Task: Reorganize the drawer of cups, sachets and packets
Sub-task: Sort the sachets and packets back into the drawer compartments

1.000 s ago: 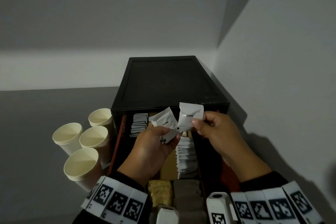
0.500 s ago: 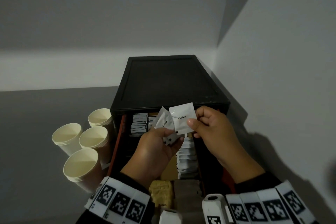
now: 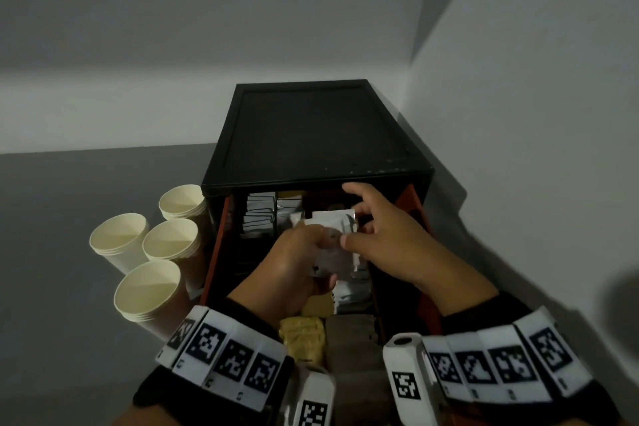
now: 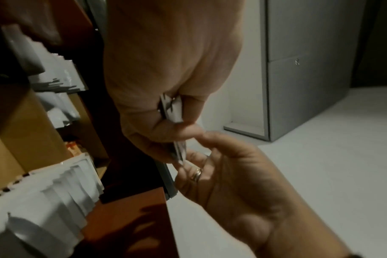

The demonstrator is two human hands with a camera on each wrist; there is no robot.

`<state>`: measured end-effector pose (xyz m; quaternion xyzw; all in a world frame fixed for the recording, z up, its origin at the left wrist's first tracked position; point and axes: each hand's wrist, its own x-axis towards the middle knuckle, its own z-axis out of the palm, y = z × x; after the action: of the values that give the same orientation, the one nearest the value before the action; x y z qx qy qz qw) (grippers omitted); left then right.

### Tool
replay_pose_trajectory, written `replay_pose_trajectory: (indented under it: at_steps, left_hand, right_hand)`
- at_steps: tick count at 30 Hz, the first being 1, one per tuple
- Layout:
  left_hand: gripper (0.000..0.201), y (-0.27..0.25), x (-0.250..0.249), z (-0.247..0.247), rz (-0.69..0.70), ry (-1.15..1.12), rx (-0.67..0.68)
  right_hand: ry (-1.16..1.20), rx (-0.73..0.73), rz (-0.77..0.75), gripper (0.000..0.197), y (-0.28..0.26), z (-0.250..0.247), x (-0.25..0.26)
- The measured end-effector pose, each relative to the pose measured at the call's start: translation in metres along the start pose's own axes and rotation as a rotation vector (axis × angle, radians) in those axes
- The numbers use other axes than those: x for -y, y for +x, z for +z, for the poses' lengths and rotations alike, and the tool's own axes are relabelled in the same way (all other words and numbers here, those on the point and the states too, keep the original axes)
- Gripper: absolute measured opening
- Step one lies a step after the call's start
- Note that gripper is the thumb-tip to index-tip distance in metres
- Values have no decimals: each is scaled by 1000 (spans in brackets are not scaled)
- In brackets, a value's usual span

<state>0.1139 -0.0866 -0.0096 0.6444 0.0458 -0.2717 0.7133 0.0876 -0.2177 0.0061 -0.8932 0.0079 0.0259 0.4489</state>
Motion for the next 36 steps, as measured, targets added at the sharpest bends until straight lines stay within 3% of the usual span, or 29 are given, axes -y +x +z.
replay_pose_trajectory:
  at_steps: [3,6,9,11,14,18,25,28,34,36]
  left_hand:
    - [23,3,4,5,85,255,55]
    - [17,12,9,9,90,400,88]
    - [51,21,16,10,33,415,80]
    - [63,24,18,10,36,422,76]
    - [51,30,16,6,1,353,30]
    - [9,39,14,-7,-162,171,-99]
    - [45,37,23,-3,-294,-74,58]
    - [51,39,29,2,-289,-70,84]
    - [50,40,34,1,-257,-121,118]
    - [53,37,34,0,-254,-151,113]
  right_hand:
    - [-111,133,-7,66,1,0,1]
    - [-269,139,-13,50,2,4,1]
    - [-416,142,-2,38,3,6,2]
    - [-481,142,-6,31,8,8,1]
    - [-485,79,-3,26,16,5,-7]
    - [-462,-16,35,23,23,1,-20]
    - [-466,96,88,25,22,22,-34]
    - [-459,143,115,34,22,31,-40]
    - [-523,231,214,81,22,32,-44]
    - [-496,292,244,84,20,32,-43]
